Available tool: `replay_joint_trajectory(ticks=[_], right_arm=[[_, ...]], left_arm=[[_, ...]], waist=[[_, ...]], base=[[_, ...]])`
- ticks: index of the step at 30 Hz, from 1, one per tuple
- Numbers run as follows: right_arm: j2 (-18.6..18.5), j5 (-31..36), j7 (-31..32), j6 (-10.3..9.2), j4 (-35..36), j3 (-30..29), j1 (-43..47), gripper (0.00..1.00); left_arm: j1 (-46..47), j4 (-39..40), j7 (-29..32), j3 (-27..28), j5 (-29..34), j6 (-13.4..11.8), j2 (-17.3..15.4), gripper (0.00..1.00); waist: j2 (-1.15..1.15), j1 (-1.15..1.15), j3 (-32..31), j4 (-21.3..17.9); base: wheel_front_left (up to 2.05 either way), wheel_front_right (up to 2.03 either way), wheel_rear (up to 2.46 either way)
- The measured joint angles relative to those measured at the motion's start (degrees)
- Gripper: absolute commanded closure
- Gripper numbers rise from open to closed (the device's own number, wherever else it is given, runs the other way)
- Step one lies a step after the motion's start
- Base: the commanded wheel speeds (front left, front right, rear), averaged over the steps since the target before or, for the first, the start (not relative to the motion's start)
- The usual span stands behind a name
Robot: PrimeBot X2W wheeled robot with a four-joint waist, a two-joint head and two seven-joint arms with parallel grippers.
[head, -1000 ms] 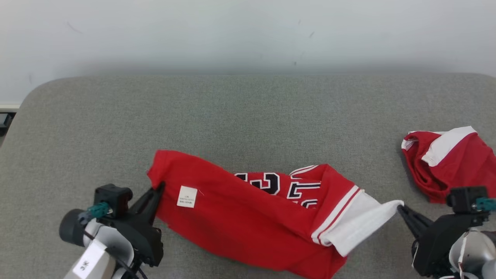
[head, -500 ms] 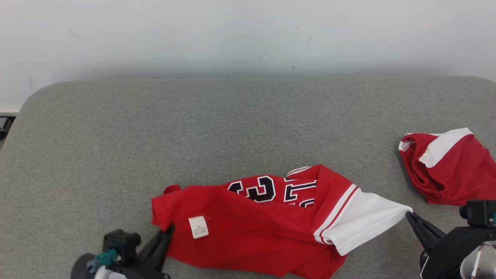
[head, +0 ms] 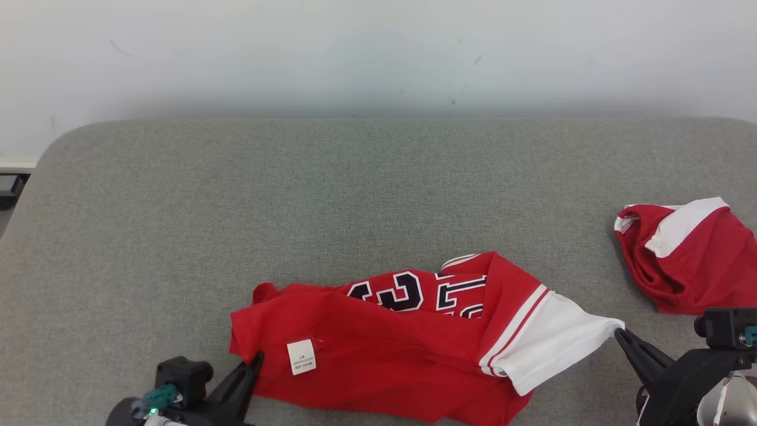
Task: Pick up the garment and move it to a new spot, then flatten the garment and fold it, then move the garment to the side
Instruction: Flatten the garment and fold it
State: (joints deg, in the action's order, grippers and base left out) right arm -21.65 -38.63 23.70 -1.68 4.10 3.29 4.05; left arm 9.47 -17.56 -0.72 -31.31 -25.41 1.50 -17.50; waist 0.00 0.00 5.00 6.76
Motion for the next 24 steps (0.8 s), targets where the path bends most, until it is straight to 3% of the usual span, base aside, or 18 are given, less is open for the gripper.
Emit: replay_joint_trajectory(ticks=[5, 8, 12, 15, 19, 24], right_arm=[[0.3, -0.2, 0.8, 0.2, 0.0, 1.2, 0.0, 1.0], [1.2, -0.2, 2.8, 0.97, -0.1, 4.1, -2.4, 1.0], [1.6, -1.5, 7.2, 2.25, -1.9, 6.8, -11.3, 1.0], [1.9, -1.8, 11.5, 2.71, -5.5, 8.8, -22.7, 1.0], [4.4, -0.4, 15.1, 2.05, -12.2, 9.6, -44.1, 1.0], [8.1, 7.4, 7.8, -0.92, -13.7, 4.5, -62.6, 1.0]], left_arm=[[0.0, 1.4, 0.5, 0.4, -0.9, 0.6, -0.1, 1.0], [0.4, 2.2, 1.4, 0.4, -2.0, 2.4, -0.6, 1.0], [5.4, 2.6, 5.5, 1.8, -10.8, 5.8, -0.4, 1.0], [14.6, 1.8, 11.2, 2.8, -15.5, 6.1, -2.2, 1.0], [33.4, -1.3, 17.0, 7.1, -19.5, 6.1, -4.1, 1.0], [56.0, -1.9, 16.3, 13.0, -20.0, 6.1, -2.8, 1.0]], waist=[[0.0, 0.0, 0.1, 0.4], [0.0, 0.0, 0.6, 0.3], [0.0, 0.0, 1.8, -0.2], [-0.01, -0.01, 3.5, -0.7], [-0.01, -0.02, 6.1, -1.6], [-0.01, -0.02, 9.9, -2.7]], base=[[0.0, 0.0, 0.0], [0.0, 0.0, 0.0], [0.0, 0.0, 0.0], [0.0, 0.0, 0.0], [0.0, 0.0, 0.0], [0.0, 0.0, 0.0]])
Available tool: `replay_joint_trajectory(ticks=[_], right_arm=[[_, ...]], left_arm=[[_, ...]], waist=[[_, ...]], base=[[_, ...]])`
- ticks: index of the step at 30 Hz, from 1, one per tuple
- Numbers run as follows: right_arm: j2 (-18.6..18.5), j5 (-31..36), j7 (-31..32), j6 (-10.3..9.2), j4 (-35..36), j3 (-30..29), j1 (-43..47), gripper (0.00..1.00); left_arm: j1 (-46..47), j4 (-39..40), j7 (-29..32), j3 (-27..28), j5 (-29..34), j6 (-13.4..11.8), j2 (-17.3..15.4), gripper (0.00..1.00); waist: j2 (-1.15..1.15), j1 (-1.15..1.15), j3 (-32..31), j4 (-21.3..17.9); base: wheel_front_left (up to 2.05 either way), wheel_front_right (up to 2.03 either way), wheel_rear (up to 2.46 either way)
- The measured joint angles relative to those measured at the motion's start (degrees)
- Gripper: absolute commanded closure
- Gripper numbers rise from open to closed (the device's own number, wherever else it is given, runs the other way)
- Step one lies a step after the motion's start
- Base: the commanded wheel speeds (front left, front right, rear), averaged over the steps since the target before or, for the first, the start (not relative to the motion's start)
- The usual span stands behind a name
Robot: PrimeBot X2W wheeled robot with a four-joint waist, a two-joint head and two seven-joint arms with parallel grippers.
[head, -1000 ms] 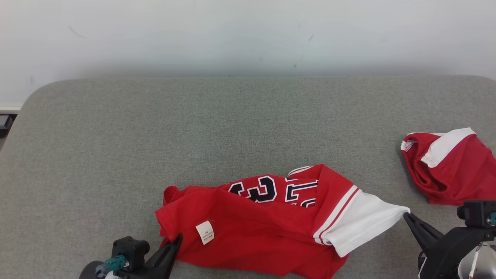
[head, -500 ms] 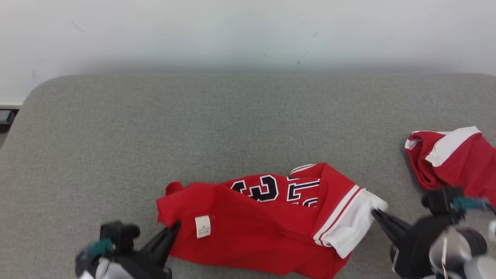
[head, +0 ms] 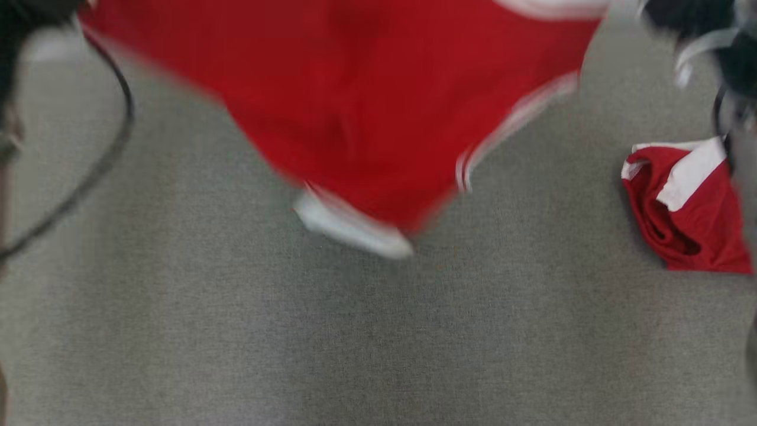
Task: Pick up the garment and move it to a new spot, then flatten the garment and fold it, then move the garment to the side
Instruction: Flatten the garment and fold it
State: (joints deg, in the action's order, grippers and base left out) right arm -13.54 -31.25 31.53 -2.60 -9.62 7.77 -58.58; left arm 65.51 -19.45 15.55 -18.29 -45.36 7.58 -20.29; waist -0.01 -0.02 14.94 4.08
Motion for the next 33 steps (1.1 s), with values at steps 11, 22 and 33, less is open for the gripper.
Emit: replay_joint_trajectory(ticks=[11, 22, 33], right_arm=[[0.5, 2.9, -16.0, 6.57, -3.1, 3.8, -3.0, 1.0], [0.7, -1.9, -24.3, 7.66, -4.8, 2.7, 31.9, 1.0], [0.0, -3.1, -30.3, 7.65, -0.8, -0.1, 52.2, 1.0]], left_arm=[[-8.9, 3.5, -7.8, -0.4, -7.4, 0.0, -4.3, 1.0], [-36.1, -4.4, -11.5, -11.9, -6.7, 0.0, -3.5, 1.0], [-43.7, -6.7, -17.6, -15.3, -2.8, 0.0, -2.6, 1.0]], waist=[[-0.01, -0.02, 6.5, -0.4], [0.0, 0.03, 0.8, -0.4], [0.01, 0.03, -7.3, -0.1]], base=[[0.0, 0.0, 0.0], [0.0, 0.0, 0.0], [0.0, 0.0, 0.0]])
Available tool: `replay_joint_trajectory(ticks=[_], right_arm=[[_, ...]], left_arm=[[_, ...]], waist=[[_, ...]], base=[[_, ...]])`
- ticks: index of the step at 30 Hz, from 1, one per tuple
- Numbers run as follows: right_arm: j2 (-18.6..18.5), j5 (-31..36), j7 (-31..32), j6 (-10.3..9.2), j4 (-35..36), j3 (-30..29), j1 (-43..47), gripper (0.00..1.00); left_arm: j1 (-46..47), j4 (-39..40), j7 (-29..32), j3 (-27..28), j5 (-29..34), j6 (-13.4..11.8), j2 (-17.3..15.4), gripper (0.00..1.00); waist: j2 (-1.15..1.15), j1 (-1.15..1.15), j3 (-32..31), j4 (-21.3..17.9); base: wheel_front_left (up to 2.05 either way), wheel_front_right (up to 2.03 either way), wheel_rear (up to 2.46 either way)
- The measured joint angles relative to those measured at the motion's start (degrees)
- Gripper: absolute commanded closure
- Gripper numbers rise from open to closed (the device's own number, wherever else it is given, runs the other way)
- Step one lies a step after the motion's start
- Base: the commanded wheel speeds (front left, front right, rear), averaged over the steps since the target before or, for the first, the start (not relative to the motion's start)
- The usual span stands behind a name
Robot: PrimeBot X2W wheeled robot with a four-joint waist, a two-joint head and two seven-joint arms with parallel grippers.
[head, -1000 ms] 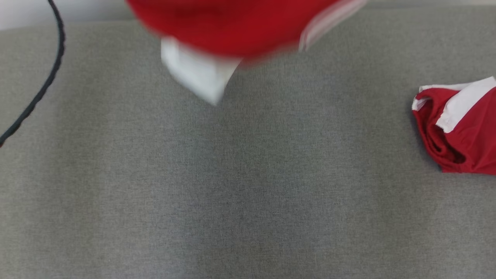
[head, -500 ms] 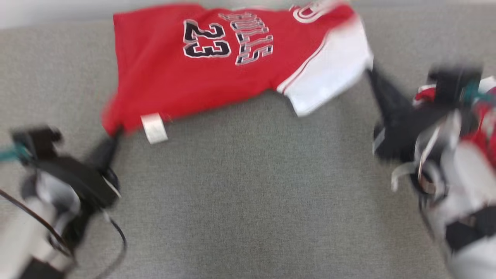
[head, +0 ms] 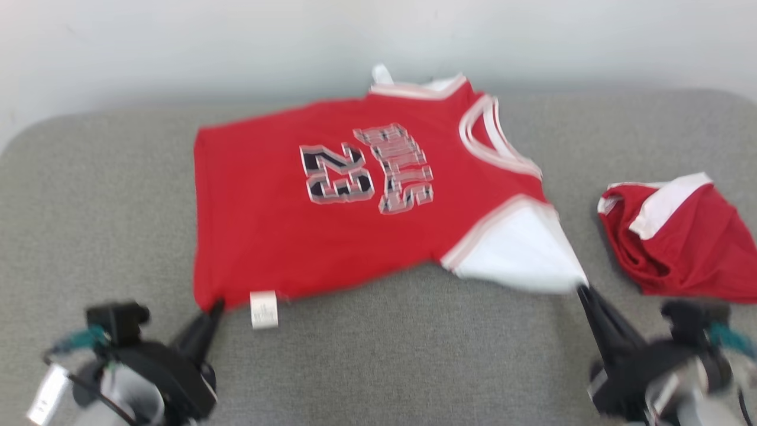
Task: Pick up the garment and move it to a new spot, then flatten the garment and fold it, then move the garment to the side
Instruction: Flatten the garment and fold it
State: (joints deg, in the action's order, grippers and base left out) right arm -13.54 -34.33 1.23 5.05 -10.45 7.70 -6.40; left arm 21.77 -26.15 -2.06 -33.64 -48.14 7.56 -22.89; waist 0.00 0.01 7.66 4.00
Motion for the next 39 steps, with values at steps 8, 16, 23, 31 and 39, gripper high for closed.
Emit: replay_joint_trajectory(ticks=[8, 16, 23, 31, 39], right_arm=[[-1.1, -1.4, -0.2, -0.59, 1.6, -1.4, 11.5, 1.0], [-2.0, -2.0, 1.4, -1.65, 3.9, -2.0, 18.6, 1.0], [-2.2, -5.0, 5.4, -2.27, 6.3, -2.1, 22.3, 1.0], [-1.5, -6.6, 10.3, -2.67, 7.1, 0.7, 24.6, 1.0], [-1.9, -4.3, 13.6, -4.61, 9.4, 2.5, 22.5, 1.0]], left_arm=[[-7.5, -0.3, -0.1, -4.3, 1.5, 0.0, 0.3, 1.0], [-9.8, 1.0, -0.6, -5.8, 4.3, -1.7, -0.7, 1.0], [-11.1, 1.5, -1.1, -4.8, 4.9, -3.8, -2.9, 1.0], [-12.6, 2.3, -1.1, -5.7, 5.7, -5.1, -3.4, 1.0], [-13.2, 4.4, -1.1, -6.1, 7.1, -6.4, -2.6, 1.0]], waist=[[0.0, 0.0, -4.8, 0.7], [0.01, 0.0, -7.7, 1.7], [0.01, -0.01, -9.4, 2.6], [0.01, -0.01, -9.4, 2.3], [0.0, -0.02, -7.5, 1.6]], base=[[0.0, 0.0, 0.0], [0.0, 0.0, 0.0], [0.0, 0.0, 0.0], [0.0, 0.0, 0.0], [0.0, 0.0, 0.0]])
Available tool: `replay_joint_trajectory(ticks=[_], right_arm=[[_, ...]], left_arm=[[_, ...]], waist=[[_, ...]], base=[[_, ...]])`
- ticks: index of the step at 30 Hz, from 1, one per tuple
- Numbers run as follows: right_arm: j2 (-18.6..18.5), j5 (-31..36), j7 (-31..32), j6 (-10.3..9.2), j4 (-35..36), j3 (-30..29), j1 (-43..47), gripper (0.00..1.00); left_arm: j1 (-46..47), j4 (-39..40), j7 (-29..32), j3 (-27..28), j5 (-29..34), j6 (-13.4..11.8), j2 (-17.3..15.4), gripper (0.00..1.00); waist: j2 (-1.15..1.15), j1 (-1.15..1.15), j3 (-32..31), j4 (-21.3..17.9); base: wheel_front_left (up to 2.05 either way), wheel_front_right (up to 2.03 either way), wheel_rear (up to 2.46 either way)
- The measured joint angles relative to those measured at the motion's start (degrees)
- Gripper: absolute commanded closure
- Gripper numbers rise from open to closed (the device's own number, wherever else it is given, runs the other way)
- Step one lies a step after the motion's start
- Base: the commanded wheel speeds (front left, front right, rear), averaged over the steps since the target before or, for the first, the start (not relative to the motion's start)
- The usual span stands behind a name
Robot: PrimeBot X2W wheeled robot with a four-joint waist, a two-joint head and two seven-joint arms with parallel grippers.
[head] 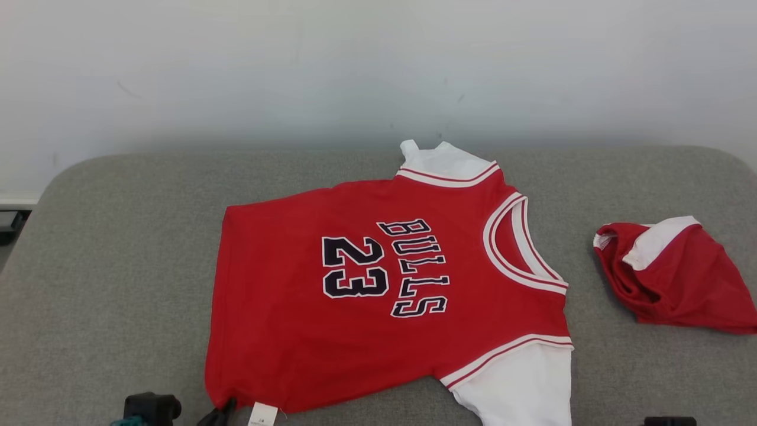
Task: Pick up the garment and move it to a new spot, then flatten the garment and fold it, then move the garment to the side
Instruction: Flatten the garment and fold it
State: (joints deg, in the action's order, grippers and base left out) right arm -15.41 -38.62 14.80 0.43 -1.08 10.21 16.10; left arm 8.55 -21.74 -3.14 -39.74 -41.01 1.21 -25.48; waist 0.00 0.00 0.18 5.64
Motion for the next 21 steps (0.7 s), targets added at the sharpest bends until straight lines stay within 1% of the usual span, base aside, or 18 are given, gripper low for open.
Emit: replay_joint_trajectory(ticks=[4, 7, 11, 13, 16, 18, 19, 20, 21], right_arm=[[-0.6, 1.0, 2.1, -0.37, 1.4, 1.0, -2.4, 1.0], [-1.4, 1.4, 4.3, -0.47, 2.1, 1.6, -6.3, 1.0], [-2.3, 2.1, 8.8, -0.43, 2.7, 3.6, -12.7, 1.0], [-2.6, 2.4, 11.6, -0.33, 2.0, 4.4, -18.1, 1.0], [-2.0, 2.1, 16.2, 0.08, -0.7, 5.2, -29.7, 1.0], [-1.8, 2.2, 20.0, 0.07, -4.1, 5.9, -39.4, 1.0], [-0.9, 2.0, 21.3, -0.36, -5.9, 5.4, -44.6, 1.0], [-0.9, 2.0, 21.3, -0.36, -5.9, 5.4, -44.6, 1.0], [0.2, 1.9, 22.2, -0.79, -7.1, 4.5, -49.6, 1.0]], left_arm=[[1.4, 0.9, 0.0, 0.3, 0.3, -0.2, -0.7, 1.0], [4.1, 2.1, 0.2, 0.7, 0.9, 0.4, -2.2, 1.0], [9.5, 3.4, 2.5, 1.5, -0.5, 3.7, -2.5, 1.0], [13.2, 3.3, 4.7, 1.7, -1.6, 5.0, -2.5, 1.0], [20.3, 1.8, 9.0, 2.4, -5.1, 5.9, -2.6, 1.0], [26.7, -0.2, 12.8, 3.6, -8.1, 5.9, -2.5, 1.0], [30.7, -1.3, 14.3, 4.3, -9.0, 5.9, -2.5, 1.0], [30.7, -1.3, 14.3, 4.3, -9.0, 5.9, -2.5, 1.0], [35.2, -2.2, 15.7, 4.6, -9.2, 5.9, -2.6, 1.0]], waist=[[0.0, 0.0, 1.6, -0.2], [0.0, 0.0, 3.0, -0.3], [0.0, 0.0, 5.2, -0.8], [0.0, -0.01, 6.5, -1.1], [-0.01, -0.01, 8.6, -1.7], [-0.01, -0.01, 10.1, -2.2], [-0.01, -0.02, 10.8, -2.5], [-0.01, -0.02, 10.8, -2.5], [-0.01, -0.02, 11.6, -2.8]], base=[[0.0, 0.0, 0.0], [0.0, 0.0, 0.0], [0.0, 0.0, 0.0], [0.0, 0.0, 0.0], [0.0, 0.0, 0.0], [0.0, 0.0, 0.0], [0.0, 0.0, 0.0], [0.0, 0.0, 0.0], [0.0, 0.0, 0.0]])
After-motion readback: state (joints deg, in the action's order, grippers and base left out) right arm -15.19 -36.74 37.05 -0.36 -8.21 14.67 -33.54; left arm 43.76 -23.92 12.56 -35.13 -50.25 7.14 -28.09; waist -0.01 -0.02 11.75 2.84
